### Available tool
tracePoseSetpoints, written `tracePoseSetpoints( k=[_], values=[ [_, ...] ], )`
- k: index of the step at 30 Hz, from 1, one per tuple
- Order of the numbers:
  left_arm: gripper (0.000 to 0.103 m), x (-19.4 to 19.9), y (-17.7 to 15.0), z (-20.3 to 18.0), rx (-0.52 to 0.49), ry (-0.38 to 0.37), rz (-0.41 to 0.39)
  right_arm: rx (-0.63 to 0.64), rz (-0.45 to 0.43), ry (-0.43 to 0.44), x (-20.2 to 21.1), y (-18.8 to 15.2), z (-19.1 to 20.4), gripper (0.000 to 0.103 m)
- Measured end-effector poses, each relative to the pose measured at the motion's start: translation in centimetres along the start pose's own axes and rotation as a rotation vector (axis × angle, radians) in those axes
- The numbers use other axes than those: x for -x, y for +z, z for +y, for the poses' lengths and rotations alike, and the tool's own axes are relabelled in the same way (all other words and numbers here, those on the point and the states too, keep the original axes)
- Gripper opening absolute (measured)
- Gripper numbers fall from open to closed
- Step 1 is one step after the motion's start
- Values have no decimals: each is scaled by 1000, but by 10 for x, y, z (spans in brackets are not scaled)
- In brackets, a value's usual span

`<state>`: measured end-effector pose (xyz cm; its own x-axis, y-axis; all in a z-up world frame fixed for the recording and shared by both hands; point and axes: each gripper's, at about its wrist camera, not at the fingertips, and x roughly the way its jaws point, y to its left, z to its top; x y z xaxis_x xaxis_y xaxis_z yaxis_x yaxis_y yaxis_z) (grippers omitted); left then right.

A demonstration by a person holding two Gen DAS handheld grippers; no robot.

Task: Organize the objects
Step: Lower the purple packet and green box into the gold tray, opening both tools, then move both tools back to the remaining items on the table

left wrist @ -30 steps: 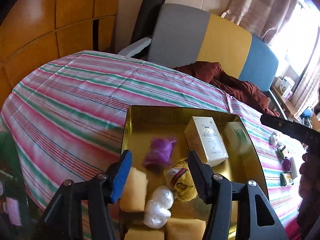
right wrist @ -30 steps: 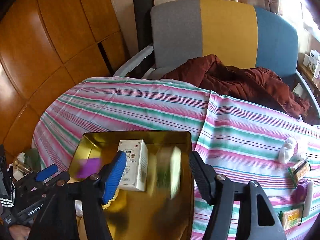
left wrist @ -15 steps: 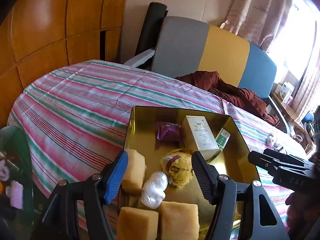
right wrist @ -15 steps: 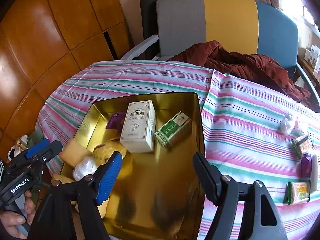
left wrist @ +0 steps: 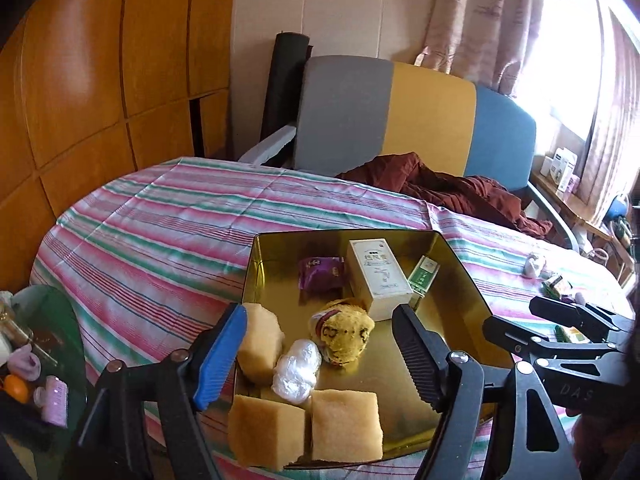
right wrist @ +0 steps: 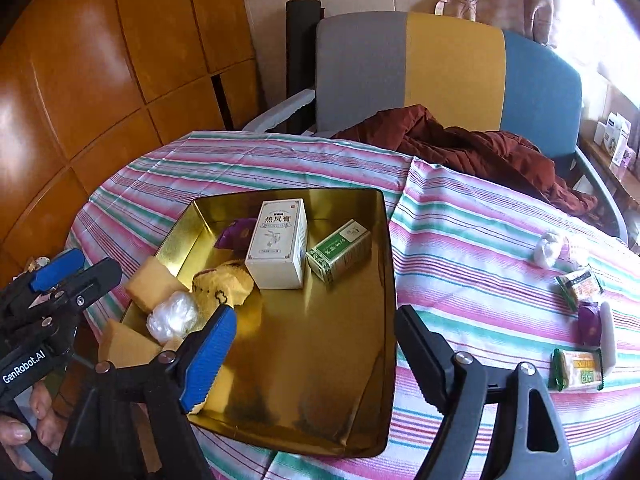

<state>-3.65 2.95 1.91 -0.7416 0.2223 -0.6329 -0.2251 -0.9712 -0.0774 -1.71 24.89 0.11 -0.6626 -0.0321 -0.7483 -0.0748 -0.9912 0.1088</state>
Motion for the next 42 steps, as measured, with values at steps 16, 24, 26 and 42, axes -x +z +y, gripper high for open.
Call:
tracePoseSetpoints(
  k=[16,24,26,42],
  values=[
    [77,3,-10,-30,-69,-34,30,-4,-24,-60,14,-9,-17,83],
    [78,-2,-14,-47,-110,-63,53,-74,-13,-123,19,-13,-60,83],
    [78,-4,-15,-51,-121,-70,58,-97,-4,-138,19,-15,-73,83],
    [78,-16,-8,-100,-227,-150,82,-384,34,-346,55,-24,-254,83]
  ],
)
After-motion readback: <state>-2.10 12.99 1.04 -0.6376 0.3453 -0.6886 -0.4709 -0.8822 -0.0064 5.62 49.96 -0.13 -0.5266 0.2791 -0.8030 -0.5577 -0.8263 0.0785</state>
